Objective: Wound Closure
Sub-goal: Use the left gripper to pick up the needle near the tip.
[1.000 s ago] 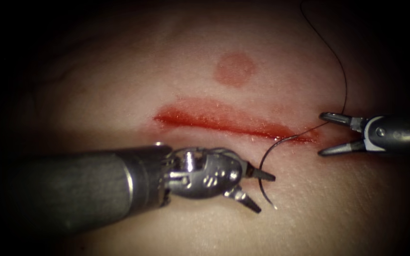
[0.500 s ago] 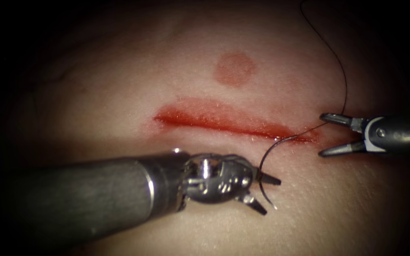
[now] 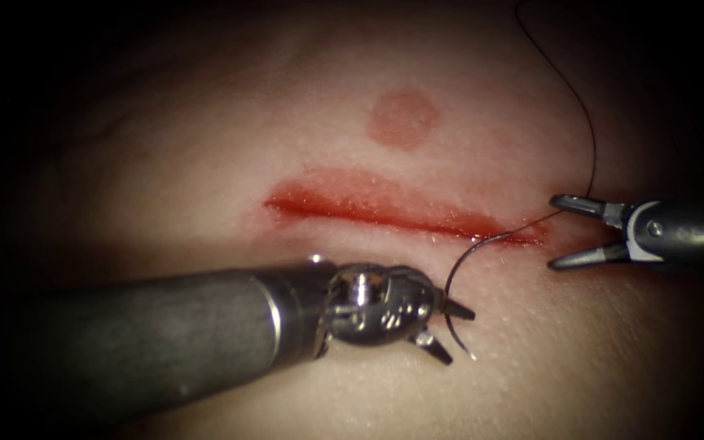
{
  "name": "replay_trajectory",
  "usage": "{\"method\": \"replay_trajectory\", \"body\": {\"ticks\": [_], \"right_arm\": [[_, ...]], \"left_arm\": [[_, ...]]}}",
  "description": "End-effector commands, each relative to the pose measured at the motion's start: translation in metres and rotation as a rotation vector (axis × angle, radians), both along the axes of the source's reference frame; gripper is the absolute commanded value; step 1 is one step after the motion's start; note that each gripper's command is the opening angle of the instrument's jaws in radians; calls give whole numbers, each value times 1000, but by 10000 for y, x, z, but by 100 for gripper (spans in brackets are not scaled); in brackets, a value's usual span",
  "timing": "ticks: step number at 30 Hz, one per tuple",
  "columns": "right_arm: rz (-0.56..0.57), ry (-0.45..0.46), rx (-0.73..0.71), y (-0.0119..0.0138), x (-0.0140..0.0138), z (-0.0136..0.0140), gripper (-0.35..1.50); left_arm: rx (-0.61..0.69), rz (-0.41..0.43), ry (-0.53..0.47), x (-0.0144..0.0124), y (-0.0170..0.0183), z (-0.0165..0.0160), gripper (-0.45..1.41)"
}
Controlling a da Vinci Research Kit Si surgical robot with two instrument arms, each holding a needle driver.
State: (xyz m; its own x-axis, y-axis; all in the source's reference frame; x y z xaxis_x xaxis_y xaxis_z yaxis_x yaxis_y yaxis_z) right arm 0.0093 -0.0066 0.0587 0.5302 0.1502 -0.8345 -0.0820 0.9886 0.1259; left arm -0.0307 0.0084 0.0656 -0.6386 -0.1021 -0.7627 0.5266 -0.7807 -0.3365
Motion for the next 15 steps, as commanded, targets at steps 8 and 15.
{"method": "replay_trajectory", "body": {"ticks": [8,15], "right_arm": [[-1,2,2,-5,5,6,88],[3,6,0,-5,6,6,88]], "left_arm": [[0,23,3,-12,-8,19,17],[4,45,8,-18,-13,29,15]]}}
